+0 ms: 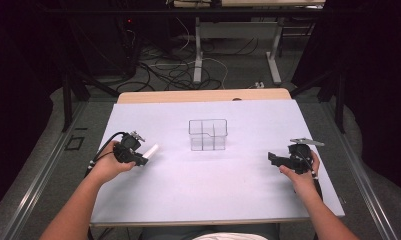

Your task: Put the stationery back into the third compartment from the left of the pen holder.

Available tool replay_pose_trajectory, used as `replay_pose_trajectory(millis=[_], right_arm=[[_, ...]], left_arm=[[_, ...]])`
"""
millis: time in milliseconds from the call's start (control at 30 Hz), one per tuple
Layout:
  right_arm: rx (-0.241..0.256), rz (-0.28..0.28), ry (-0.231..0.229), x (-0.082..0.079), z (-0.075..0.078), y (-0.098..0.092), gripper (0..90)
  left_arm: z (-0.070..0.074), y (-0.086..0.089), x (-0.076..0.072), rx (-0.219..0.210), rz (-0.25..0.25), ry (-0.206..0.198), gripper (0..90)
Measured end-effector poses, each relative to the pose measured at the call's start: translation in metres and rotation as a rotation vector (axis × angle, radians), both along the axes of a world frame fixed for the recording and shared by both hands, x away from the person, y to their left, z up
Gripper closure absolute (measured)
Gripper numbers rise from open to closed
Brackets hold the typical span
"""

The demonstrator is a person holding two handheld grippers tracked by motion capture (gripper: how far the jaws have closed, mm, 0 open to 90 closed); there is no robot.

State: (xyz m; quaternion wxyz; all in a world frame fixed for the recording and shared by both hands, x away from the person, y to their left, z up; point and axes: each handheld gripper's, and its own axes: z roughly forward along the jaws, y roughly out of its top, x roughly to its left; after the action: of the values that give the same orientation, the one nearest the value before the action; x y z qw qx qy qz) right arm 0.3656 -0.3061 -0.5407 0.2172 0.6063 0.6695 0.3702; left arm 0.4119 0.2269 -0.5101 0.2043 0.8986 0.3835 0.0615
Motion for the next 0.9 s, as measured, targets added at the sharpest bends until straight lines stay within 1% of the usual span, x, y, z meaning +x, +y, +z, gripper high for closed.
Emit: replay_pose_trajectory(millis=[67,100,133,267,367,400,433,467,500,567,600,633,667,733,767,833,867,900], right_arm=[[0.003,-0.001,0.001,0.000,0.000,0.000,5.6],[0.003,-0.001,0.002,0.000,0.000,0.001,5.6],[-0.001,0.005,-0.007,0.000,0.001,0.000,5.6],[0.005,-0.004,-0.007,0.000,0.001,0.000,5.6],[0.005,-0.003,-0.006,0.000,0.001,0.000,5.6],[0.005,0.003,-0.006,0.000,0.002,0.000,5.6],[0.005,0.004,-0.010,-0.001,0.003,0.001,5.6],[0.005,0.004,-0.010,-0.001,0.003,0.001,5.6],[-0.003,0.011,-0.020,-0.001,0.003,0.002,5.8],[-0.001,0.010,-0.022,-0.001,0.004,0.003,6.4],[-0.002,0.007,-0.026,-0.002,0.005,0.003,6.8],[0.000,0.011,-0.032,-0.002,0.007,0.004,6.8],[0.003,0.011,-0.035,-0.001,0.008,0.004,6.8],[0.018,0.022,-0.034,-0.001,0.011,0.006,6.8],[0.024,0.020,-0.036,-0.002,0.013,0.008,6.7],[0.024,0.035,-0.059,-0.001,0.019,0.012,3.6],[0.024,0.035,-0.059,-0.001,0.019,0.012,3.6],[0.027,0.038,-0.071,-0.001,0.021,0.014,2.6]], left_arm=[[0.002,0.000,-0.001,-0.028,0.013,-0.005,70.9],[0.004,-0.001,-0.001,-0.042,0.022,-0.017,70.9],[0.005,-0.001,-0.001,-0.051,0.025,-0.016,70.9],[0.010,-0.004,-0.004,-0.122,0.058,-0.046,70.9],[0.013,-0.006,-0.006,-0.164,0.083,-0.076,70.9],[0.014,-0.008,-0.007,-0.191,0.107,-0.084,70.9],[0.014,-0.009,-0.008,-0.209,0.131,-0.101,70.9],[0.016,-0.009,-0.009,-0.217,0.137,-0.102,70.9],[0.018,-0.010,-0.009,-0.227,0.144,-0.114,71.0],[0.020,-0.011,-0.011,-0.249,0.159,-0.141,70.9],[0.021,-0.011,-0.012,-0.264,0.172,-0.156,70.9],[0.021,-0.012,-0.013,-0.282,0.190,-0.161,70.9],[0.022,-0.013,-0.013,-0.294,0.189,-0.180,70.9],[0.021,-0.015,-0.015,-0.326,0.207,-0.209,70.9],[0.022,-0.016,-0.016,-0.333,0.211,-0.219,70.9],[0.022,-0.018,-0.018,-0.357,0.213,-0.245,70.9],[0.022,-0.021,-0.019,-0.366,0.223,-0.254,70.9],[0.023,-0.022,-0.020,-0.372,0.219,-0.270,70.9]])
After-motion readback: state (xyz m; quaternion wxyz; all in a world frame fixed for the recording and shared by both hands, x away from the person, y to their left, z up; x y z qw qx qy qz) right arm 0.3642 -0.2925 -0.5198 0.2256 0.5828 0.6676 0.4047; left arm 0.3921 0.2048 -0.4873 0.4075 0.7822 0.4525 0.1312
